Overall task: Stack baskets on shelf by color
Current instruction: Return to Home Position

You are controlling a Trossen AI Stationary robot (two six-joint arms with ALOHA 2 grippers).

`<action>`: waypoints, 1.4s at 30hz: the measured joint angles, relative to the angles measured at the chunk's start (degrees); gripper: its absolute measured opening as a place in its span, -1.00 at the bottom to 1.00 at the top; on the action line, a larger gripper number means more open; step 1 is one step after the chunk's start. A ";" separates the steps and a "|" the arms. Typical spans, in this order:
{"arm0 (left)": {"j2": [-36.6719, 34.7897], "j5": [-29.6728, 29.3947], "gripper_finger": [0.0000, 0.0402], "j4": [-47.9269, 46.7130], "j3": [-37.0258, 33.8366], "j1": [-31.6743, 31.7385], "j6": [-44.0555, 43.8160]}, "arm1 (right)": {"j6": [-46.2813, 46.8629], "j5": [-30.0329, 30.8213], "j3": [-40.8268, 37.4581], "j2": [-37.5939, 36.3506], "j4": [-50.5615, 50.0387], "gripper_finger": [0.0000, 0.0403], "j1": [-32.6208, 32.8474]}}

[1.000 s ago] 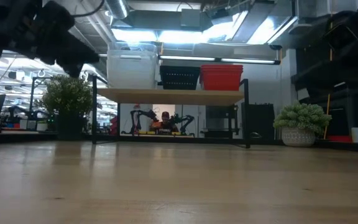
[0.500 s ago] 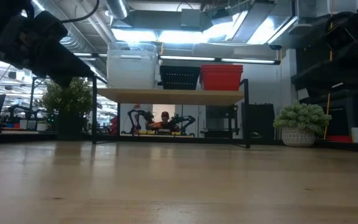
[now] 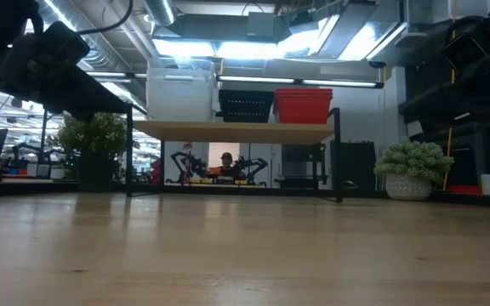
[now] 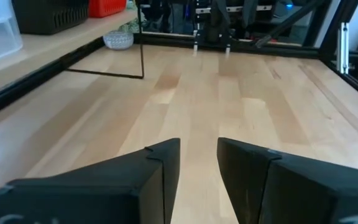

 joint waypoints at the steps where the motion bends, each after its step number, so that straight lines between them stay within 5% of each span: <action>1: 0.00 0.01 -0.50 0.00 0.00 0.00 0.48 | -0.02 0.00 0.00 0.00 0.00 -0.28 0.00; 42: 0.00 0.01 -0.51 -0.07 0.00 0.02 1.40 | -0.04 0.02 0.02 0.00 0.04 -0.28 0.00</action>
